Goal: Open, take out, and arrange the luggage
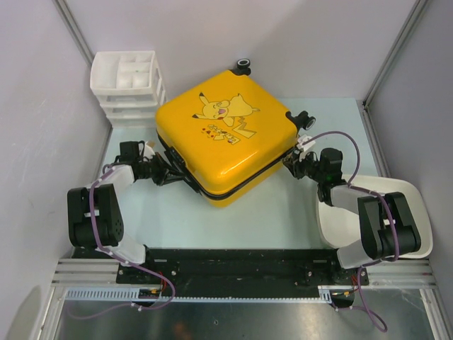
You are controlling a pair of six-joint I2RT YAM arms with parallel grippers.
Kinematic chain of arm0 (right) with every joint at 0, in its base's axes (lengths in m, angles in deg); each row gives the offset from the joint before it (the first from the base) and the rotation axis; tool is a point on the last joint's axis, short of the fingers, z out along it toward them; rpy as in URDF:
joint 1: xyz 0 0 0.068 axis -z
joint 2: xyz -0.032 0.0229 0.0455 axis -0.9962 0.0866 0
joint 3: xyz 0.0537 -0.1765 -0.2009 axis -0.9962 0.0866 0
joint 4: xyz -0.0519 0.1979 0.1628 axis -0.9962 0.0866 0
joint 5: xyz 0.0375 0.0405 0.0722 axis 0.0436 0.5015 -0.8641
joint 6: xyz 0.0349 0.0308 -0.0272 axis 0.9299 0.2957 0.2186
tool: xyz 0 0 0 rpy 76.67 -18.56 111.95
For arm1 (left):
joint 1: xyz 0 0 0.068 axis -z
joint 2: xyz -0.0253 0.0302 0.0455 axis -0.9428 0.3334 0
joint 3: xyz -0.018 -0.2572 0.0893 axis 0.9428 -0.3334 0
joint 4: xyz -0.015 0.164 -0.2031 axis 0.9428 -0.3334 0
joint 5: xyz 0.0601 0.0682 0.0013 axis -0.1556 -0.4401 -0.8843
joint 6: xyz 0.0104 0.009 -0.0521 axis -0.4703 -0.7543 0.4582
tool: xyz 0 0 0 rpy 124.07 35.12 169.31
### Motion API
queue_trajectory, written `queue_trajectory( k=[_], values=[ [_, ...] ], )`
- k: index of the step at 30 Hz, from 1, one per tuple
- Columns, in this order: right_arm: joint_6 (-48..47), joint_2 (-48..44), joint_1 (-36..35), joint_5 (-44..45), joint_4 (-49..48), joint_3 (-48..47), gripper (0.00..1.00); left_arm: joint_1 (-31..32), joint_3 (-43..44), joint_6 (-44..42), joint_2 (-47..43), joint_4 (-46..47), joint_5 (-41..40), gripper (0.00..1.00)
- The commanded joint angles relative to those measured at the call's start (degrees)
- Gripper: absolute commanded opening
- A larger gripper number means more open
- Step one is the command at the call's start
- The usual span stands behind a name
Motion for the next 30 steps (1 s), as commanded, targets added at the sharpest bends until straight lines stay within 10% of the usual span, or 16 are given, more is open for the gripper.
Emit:
queue_trajectory(
  k=[1,8,30],
  values=[
    [-1.2,1.0,-0.3,0.0,-5.8,-2.2,0.22,-2.0,1.2,-5.6,2.6,6.1,-11.8,0.0],
    [-1.9,0.4,0.2,-1.9,-4.3,-2.2,0.0,-3.1,1.1,-5.8,2.4,6.1,-11.6,0.0],
    [-10.4,2.4,7.8,7.4,-8.7,-6.1,0.0,-9.8,10.4,-9.9,4.5,3.7,-16.1,0.0]
  ],
)
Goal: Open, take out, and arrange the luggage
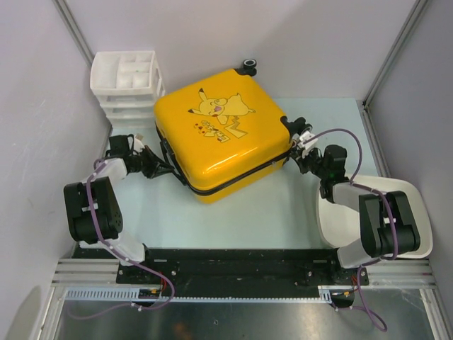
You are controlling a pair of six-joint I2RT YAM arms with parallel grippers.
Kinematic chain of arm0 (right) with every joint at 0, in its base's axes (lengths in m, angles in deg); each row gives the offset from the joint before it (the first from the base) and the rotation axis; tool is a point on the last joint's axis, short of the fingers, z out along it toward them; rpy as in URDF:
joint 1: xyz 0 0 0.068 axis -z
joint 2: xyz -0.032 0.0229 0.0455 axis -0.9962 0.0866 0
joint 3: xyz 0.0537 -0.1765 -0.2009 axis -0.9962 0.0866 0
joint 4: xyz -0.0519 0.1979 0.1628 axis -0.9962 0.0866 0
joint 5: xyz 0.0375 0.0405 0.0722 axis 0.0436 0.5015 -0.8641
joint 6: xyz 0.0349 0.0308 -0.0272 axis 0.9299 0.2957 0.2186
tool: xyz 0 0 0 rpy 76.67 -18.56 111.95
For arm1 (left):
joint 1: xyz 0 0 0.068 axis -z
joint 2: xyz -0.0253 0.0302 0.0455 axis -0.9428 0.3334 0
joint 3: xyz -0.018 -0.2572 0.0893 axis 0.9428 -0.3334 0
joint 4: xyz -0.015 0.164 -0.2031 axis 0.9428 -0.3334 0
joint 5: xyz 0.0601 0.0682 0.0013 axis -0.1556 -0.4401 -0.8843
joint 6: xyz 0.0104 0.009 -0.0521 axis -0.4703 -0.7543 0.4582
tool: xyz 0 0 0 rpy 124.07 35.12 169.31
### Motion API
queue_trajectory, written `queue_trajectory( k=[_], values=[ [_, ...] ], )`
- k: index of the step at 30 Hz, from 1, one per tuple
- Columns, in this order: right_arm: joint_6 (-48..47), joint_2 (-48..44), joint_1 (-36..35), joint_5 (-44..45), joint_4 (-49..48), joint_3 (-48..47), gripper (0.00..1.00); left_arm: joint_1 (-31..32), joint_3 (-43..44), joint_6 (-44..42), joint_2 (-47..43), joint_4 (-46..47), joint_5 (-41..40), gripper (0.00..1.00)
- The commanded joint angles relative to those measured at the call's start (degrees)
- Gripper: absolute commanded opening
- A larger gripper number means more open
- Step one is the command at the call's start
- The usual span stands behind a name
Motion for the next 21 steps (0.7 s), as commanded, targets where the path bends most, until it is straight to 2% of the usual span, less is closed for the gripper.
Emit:
queue_trajectory(
  k=[1,4,8,12,17,21],
  values=[
    [-2.4,2.7,6.1,3.2,-8.4,-5.3,0.0,-4.7,6.6,-6.4,2.6,4.4,-12.5,0.0],
    [-1.3,5.9,11.0,-3.6,-13.7,-7.4,0.0,-4.7,10.3,-7.5,5.2,3.1,-11.6,0.0],
    [-1.3,9.8,14.0,-13.1,-16.6,-11.1,0.0,-4.6,14.7,-9.2,8.5,1.4,-9.6,0.0],
    [1.7,15.2,15.0,-17.7,-24.4,-14.2,0.0,-4.6,17.6,-10.4,11.3,0.5,-8.5,0.0],
    [7.5,22.9,15.1,-21.0,-26.2,-22.3,0.0,-4.2,20.0,-11.5,14.1,0.1,-7.7,0.0],
    [13.9,28.3,15.1,-24.4,-31.5,-27.1,0.0,-3.2,21.8,-12.7,16.2,-0.4,-7.7,0.0]
  ],
)
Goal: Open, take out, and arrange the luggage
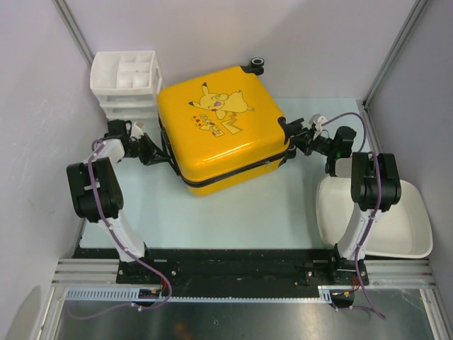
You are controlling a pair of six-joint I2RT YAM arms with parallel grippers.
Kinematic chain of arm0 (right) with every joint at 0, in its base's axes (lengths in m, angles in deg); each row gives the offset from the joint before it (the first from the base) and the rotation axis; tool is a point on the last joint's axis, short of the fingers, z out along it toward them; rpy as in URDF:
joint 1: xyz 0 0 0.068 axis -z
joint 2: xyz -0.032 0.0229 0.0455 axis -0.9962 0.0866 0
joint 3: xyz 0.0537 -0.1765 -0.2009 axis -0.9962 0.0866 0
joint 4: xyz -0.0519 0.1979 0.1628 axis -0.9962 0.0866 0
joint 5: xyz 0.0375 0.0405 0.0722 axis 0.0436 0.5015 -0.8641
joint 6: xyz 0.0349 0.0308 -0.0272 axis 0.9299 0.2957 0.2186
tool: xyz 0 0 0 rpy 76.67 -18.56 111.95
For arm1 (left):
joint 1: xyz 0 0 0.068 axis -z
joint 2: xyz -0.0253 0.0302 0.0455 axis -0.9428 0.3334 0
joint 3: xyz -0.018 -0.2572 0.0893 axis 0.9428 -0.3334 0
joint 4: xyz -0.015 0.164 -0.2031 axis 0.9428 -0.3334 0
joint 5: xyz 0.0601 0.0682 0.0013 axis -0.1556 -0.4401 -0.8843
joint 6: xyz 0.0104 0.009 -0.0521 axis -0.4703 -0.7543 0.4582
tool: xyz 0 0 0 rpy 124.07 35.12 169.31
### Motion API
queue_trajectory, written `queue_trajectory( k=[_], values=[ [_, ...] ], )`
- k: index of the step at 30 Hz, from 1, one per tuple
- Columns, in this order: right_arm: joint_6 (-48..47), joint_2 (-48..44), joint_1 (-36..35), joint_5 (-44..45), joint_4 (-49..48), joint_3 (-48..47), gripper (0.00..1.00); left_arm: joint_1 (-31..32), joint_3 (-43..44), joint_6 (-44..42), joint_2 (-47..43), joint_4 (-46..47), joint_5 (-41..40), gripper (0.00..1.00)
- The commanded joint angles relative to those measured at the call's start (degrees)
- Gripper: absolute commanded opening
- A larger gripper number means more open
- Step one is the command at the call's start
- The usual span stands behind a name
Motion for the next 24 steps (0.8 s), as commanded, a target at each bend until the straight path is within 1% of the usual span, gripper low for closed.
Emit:
queue_trajectory(
  k=[1,4,5,8,11,16,17,19,20,22,24],
  values=[
    [8.4,3.9,4.3,5.1,-17.0,-9.2,0.0,-1.9,5.5,-5.7,3.5,9.0,-9.1,0.0],
    [12.4,7.3,3.7,5.1,-18.2,-13.2,0.0,-0.9,7.9,-6.5,5.1,8.4,-8.9,0.0],
    [15.8,8.1,3.5,5.1,-18.4,-14.2,0.0,-0.6,8.4,-6.6,5.5,8.3,-8.7,0.0],
    [20.1,11.1,2.6,5.2,-18.3,-18.3,0.0,0.5,9.9,-7.1,6.4,8.0,-8.3,0.0],
    [22.3,13.6,1.0,6.3,-16.3,-21.8,0.0,1.9,10.1,-7.9,6.5,7.8,-7.8,0.0],
    [26.3,17.4,-1.2,8.1,-9.4,-28.2,0.0,4.2,9.8,-9.4,5.8,7.7,-6.5,0.0],
    [27.5,18.5,-1.9,9.1,-7.8,-30.9,0.0,4.6,9.7,-9.7,5.6,7.7,-6.5,0.0],
    [31.9,20.2,-2.4,9.3,-0.6,-35.2,0.0,6.0,9.2,-10.6,5.0,7.6,-6.3,0.0],
    [33.4,22.4,-2.8,9.9,4.3,-39.9,0.0,6.5,9.1,-11.3,4.7,7.7,-6.2,0.0],
    [37.5,24.5,-3.3,10.6,8.1,-43.9,0.0,7.9,8.6,-11.9,4.3,7.8,-6.4,0.0],
    [39.0,26.5,-3.9,11.1,10.8,-47.6,0.0,8.5,8.5,-11.8,4.3,7.8,-6.3,0.0]
  ],
)
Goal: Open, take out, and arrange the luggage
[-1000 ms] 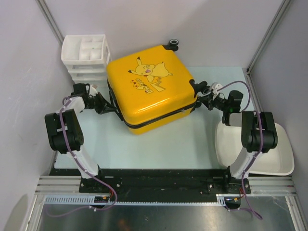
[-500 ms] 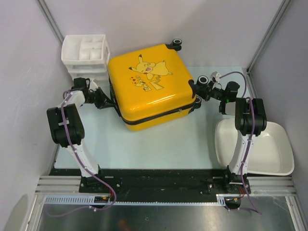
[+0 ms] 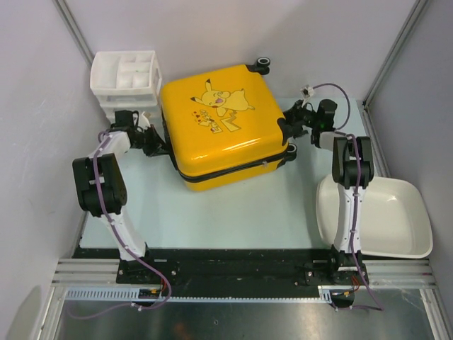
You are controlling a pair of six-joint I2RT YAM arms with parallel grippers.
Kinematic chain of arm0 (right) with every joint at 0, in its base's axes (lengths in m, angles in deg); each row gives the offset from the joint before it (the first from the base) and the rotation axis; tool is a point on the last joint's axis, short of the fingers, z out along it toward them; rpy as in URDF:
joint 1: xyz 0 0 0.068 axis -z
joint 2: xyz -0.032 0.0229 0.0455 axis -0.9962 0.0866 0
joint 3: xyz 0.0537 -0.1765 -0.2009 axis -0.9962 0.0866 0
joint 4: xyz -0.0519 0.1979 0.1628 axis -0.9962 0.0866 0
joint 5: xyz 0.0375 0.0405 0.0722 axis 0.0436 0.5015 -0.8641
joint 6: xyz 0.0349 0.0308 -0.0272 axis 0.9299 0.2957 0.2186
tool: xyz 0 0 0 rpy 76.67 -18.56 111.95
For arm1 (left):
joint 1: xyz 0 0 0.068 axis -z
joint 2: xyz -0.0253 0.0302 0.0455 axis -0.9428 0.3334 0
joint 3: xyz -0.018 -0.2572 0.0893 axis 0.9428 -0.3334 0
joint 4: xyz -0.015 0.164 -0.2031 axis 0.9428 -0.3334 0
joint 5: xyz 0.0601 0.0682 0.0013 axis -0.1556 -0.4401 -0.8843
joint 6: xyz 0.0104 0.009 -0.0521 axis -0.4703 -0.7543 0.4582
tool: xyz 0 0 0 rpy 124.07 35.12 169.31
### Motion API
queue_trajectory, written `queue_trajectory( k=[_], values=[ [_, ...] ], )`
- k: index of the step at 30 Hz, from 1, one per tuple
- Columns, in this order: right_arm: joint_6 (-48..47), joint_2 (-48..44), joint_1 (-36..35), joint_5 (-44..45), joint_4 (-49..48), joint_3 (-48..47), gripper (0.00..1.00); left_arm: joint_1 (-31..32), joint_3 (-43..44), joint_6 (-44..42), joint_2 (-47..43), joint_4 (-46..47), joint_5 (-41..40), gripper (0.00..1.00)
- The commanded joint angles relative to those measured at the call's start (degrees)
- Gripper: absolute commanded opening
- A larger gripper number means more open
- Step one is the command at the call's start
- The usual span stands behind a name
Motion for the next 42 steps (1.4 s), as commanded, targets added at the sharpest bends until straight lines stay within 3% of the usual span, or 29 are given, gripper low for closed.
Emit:
queue_trajectory(
  k=[1,4,5,8,9,12,15,25,31,42],
  values=[
    [7.6,1.8,0.5,11.7,4.6,-10.5,0.0,4.4,0.5,-5.1,0.3,8.7,-2.3,0.0],
    [8.7,2.2,-1.8,11.1,10.0,-12.3,0.01,4.4,0.5,-4.6,0.2,8.6,-1.6,0.0],
    [8.9,1.8,-1.9,11.0,12.5,-12.1,0.17,4.2,0.5,-4.6,-0.5,8.7,-1.3,0.02],
    [8.9,-1.0,-1.3,10.9,16.5,-8.8,0.48,3.0,-0.5,-4.4,-2.5,8.7,0.8,0.35],
    [8.8,-2.8,-0.8,11.0,17.1,-6.7,0.51,2.1,-1.0,-4.6,-3.2,8.7,2.1,0.54],
    [8.5,-6.0,-0.1,11.0,21.3,-4.1,0.6,-0.1,-3.1,-4.7,-6.6,8.7,3.8,0.82],
    [8.1,-7.6,-0.1,10.1,25.8,-1.4,0.71,-2.6,-5.8,-4.8,-10.5,8.7,7.2,0.92],
    [6.4,-19.0,-2.2,0.2,26.8,12.4,0.75,-7.5,-13.1,-4.7,-24.6,8.8,15.0,0.93],
    [-2.1,-27.1,-4.1,-4.2,36.2,19.6,0.75,-6.0,-9.1,-1.7,-21.7,10.3,17.7,0.93],
    [-20.7,-42.4,-0.2,-4.6,56.5,30.6,0.76,12.8,4.0,-1.5,-7.7,11.9,18.1,0.89]
  ],
)
